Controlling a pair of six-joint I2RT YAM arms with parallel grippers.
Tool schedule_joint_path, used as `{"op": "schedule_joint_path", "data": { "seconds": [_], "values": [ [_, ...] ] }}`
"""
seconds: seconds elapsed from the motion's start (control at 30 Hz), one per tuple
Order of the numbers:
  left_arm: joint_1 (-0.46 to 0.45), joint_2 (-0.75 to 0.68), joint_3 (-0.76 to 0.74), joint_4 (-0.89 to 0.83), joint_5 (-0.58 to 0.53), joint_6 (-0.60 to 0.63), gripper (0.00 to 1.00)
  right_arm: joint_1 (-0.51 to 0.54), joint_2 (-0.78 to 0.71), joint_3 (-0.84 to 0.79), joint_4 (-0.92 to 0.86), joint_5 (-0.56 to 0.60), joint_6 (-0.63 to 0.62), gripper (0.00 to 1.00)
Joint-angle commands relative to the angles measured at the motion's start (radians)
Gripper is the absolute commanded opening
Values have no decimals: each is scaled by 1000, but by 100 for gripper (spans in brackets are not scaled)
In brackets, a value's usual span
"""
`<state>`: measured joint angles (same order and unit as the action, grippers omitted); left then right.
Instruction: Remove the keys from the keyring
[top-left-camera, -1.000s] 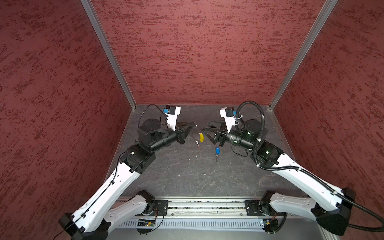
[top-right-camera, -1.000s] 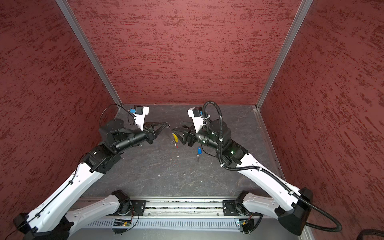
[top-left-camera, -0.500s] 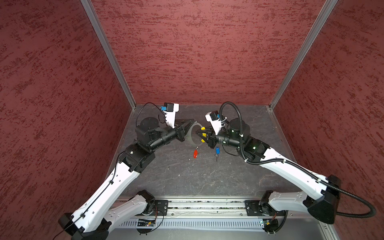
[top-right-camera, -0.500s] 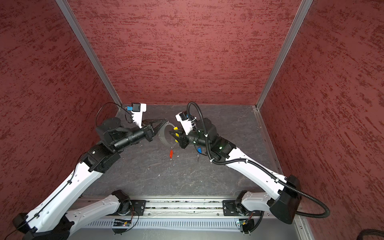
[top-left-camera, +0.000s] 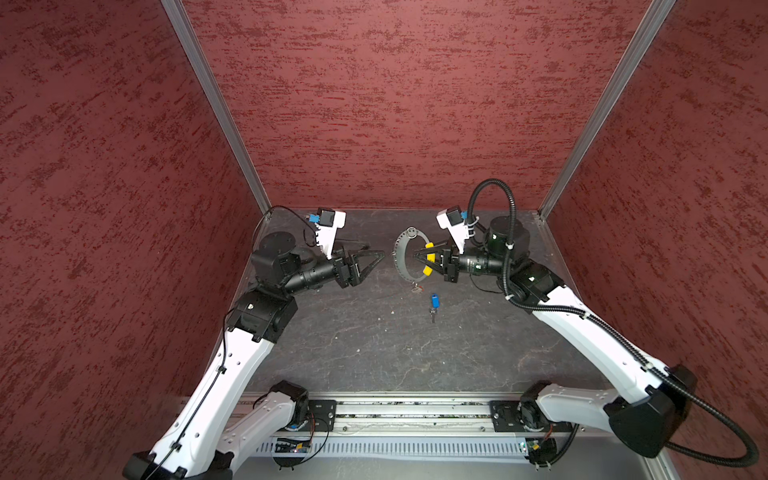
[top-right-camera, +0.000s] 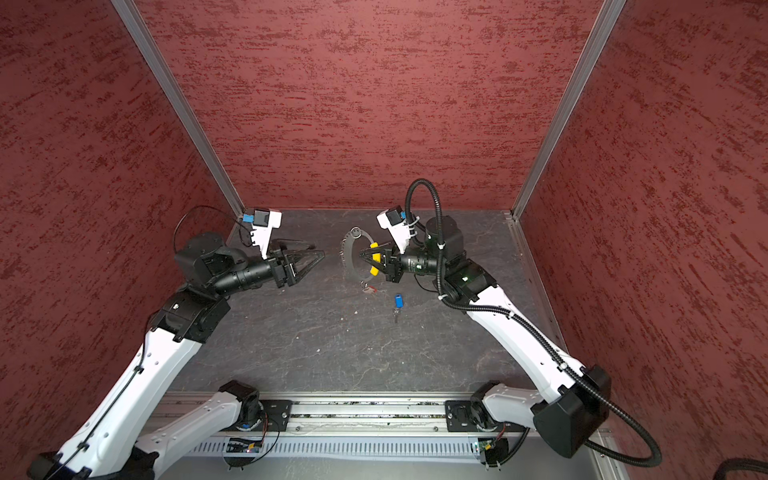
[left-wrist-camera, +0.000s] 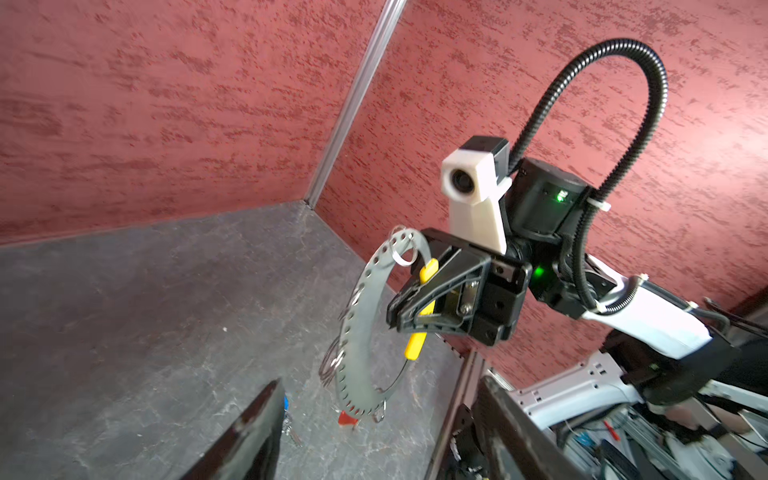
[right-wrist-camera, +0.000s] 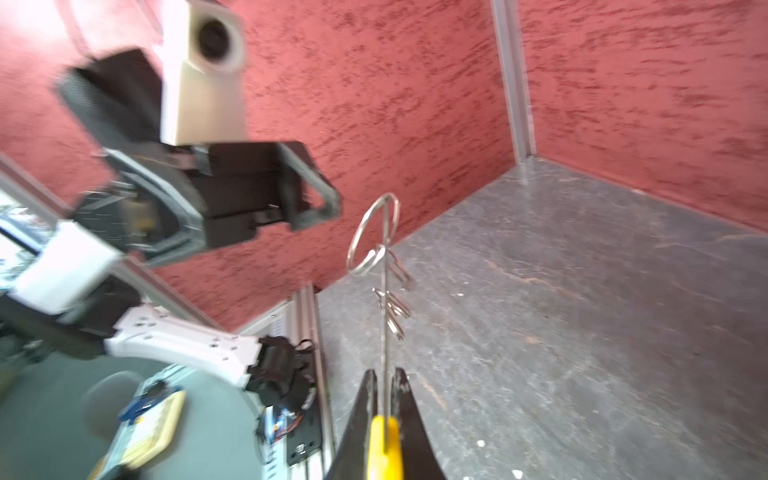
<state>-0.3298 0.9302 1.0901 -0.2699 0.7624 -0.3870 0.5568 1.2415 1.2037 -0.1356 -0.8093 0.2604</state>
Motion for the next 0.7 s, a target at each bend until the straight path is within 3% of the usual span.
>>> {"op": "schedule_joint_path", "data": {
  "seconds": [0.0,0.1,0.23,0.37,0.67],
  "values": [
    [10,15,-33,100,223,-68,74,-8,-3,43,74,-197,52,0],
    [0,19,-47,177,269,-106,75,-8,18,57,99,-234,79,0],
    [-22,55,-21,136,269,-84,70,-6,43,79,110,-283,93,0],
    [-50,81,-8,145,270,-91,51,-5,71,107,80,-303,87,0],
    [-72,110,3,193,255,-146,17,1,96,143,-22,-256,30,0]
  ]
}}
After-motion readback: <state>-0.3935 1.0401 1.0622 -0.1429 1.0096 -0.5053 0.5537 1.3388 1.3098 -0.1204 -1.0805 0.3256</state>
